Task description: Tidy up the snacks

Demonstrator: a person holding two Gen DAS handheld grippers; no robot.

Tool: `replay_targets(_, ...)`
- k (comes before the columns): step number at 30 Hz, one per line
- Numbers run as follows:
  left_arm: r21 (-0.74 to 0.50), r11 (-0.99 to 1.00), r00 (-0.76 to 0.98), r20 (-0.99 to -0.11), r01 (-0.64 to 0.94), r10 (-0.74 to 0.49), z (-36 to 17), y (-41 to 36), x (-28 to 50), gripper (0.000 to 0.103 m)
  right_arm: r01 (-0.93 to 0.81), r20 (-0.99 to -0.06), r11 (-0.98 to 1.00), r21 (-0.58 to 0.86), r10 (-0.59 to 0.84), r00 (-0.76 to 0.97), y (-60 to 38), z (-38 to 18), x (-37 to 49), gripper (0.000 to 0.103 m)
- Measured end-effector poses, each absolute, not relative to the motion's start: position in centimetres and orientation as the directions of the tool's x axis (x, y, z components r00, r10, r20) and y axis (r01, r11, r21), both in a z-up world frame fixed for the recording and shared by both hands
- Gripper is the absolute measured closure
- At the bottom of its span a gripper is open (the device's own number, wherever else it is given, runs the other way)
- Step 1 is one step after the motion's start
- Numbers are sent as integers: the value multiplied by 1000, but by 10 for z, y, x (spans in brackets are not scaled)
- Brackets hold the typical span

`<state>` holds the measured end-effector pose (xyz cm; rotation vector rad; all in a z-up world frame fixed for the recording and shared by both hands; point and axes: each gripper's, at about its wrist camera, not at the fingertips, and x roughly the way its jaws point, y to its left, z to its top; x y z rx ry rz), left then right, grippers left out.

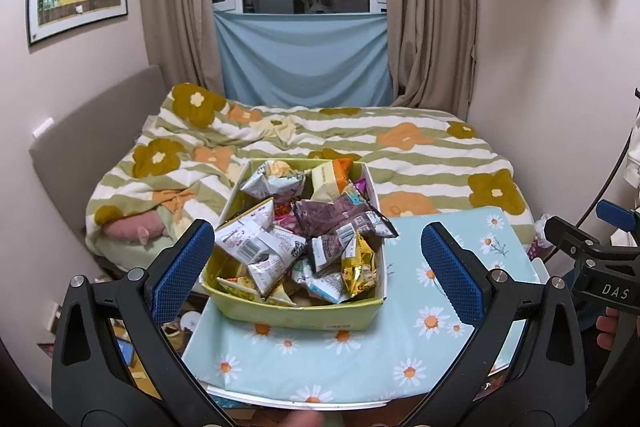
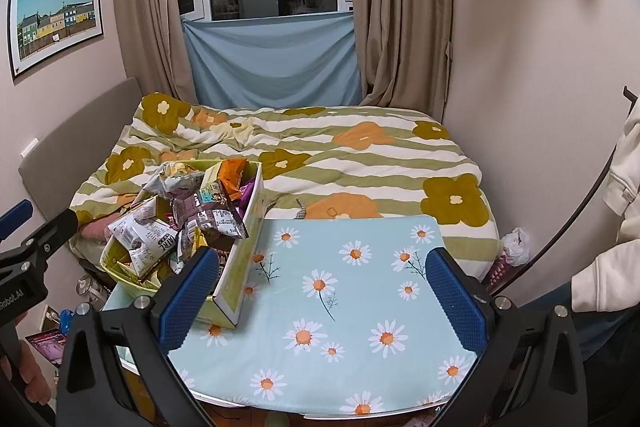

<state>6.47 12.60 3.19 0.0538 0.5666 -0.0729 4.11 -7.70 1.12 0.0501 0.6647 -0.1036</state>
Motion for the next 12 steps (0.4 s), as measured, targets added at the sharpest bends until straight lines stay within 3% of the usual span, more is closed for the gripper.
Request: replay_targets(12, 17, 997, 850, -524, 80, -59, 32, 131, 65, 0, 114, -618, 993, 12, -82, 782, -76, 11, 41, 0)
